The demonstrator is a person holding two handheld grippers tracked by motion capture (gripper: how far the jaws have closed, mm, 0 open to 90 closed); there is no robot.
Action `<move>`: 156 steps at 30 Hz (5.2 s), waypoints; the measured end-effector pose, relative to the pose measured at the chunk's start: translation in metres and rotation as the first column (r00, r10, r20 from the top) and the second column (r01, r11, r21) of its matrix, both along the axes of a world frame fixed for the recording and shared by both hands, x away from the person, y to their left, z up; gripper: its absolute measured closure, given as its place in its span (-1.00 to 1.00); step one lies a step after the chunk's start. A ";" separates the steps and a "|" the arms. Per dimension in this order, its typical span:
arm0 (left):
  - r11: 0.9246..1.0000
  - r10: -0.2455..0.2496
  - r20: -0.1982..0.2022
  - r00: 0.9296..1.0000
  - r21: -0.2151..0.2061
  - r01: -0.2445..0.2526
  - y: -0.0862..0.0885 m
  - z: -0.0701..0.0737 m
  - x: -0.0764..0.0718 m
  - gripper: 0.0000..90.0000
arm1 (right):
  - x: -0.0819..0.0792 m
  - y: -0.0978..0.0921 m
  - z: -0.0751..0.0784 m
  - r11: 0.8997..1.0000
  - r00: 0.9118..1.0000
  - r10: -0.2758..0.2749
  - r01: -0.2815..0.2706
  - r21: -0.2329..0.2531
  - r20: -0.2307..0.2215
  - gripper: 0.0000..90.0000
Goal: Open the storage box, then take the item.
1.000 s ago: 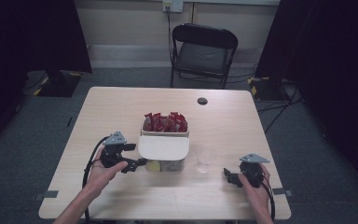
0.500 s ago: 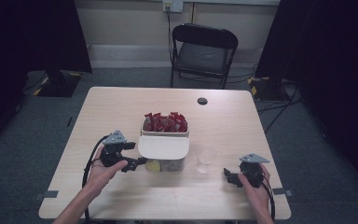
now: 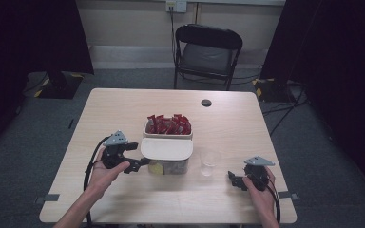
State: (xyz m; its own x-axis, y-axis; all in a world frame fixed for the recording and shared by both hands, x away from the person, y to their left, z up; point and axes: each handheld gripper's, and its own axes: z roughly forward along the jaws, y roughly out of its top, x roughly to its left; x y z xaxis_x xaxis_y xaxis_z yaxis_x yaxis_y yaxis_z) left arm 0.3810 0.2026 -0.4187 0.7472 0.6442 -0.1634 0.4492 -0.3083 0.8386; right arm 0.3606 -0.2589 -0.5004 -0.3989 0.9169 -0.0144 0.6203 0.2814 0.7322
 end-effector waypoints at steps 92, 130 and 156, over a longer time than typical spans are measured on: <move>0.995 0.046 -0.013 0.999 -0.089 -0.047 -0.002 0.033 0.047 -0.64 | 0.000 0.000 0.000 1.000 1.000 0.004 -0.004 -0.003 0.001 -0.75; 0.987 0.138 -0.032 0.990 -0.075 -0.140 0.007 0.025 0.061 -0.66 | -0.003 0.002 0.004 1.000 0.999 -0.020 0.020 -0.005 -0.026 -0.67; 0.988 0.119 -0.054 0.991 -0.090 -0.124 0.005 0.023 0.064 -0.66 | -0.022 0.011 0.061 0.985 0.989 0.131 -0.138 0.101 0.073 -0.37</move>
State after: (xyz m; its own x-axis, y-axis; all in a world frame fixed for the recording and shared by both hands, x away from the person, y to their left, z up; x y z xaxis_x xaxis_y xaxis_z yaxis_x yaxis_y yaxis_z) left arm 0.4454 0.2073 -0.3959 0.6542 0.7099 -0.2609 0.5194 -0.1708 0.8373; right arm 0.3385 -0.2479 -0.4390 -0.5200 0.8527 0.0495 0.5316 0.2777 0.8002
